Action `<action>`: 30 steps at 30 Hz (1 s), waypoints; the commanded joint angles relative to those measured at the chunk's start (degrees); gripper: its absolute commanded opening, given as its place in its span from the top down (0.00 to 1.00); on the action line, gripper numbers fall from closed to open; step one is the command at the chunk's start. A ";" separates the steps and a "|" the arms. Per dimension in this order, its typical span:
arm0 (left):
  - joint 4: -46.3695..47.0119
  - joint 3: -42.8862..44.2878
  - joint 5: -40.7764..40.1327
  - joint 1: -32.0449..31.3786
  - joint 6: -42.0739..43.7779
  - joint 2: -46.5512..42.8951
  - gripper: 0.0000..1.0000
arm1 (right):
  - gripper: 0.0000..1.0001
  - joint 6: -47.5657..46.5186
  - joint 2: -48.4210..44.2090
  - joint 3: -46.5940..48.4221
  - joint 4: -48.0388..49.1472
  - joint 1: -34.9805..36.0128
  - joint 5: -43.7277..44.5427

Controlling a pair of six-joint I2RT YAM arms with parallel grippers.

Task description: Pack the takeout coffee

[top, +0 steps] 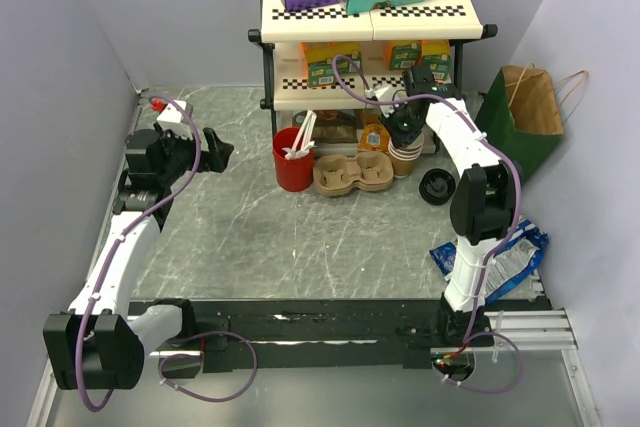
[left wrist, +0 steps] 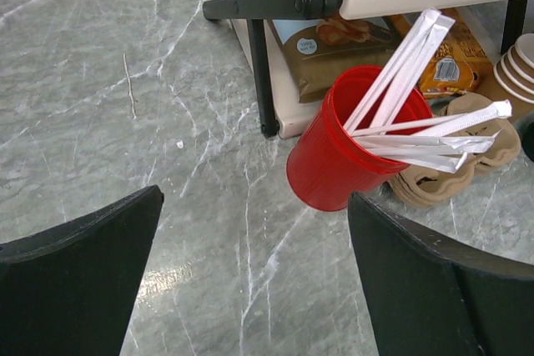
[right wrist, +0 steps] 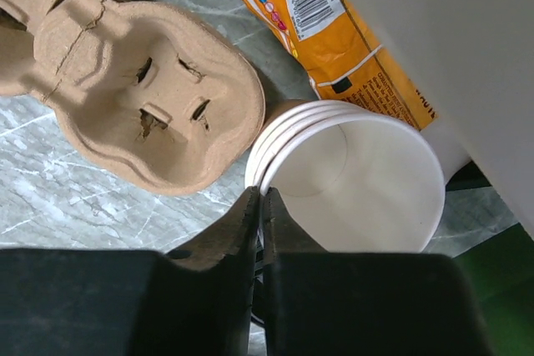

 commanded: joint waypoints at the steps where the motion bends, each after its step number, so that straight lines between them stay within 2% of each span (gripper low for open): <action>1: 3.03 -0.37 0.48 0.32 -0.95 -0.02 0.01 | 0.97 0.09 -1.65 1.89 0.22 -0.51 0.88; 2: 3.03 -0.37 0.39 0.32 -1.04 -0.02 0.01 | 1.00 0.27 -1.92 1.45 0.66 -0.42 1.05; 17: 4.18 -0.81 1.27 0.32 -1.75 0.95 0.01 | 1.00 1.94 -14.57 -12.96 16.22 -0.68 3.87; 22: 3.12 0.42 1.36 0.32 -1.31 1.30 0.01 | 1.00 2.55 -15.63 -10.69 13.50 -0.68 3.69; 30: 3.12 0.51 1.35 0.32 -1.48 1.13 0.01 | 1.00 2.82 -26.25 -11.99 11.13 0.46 3.08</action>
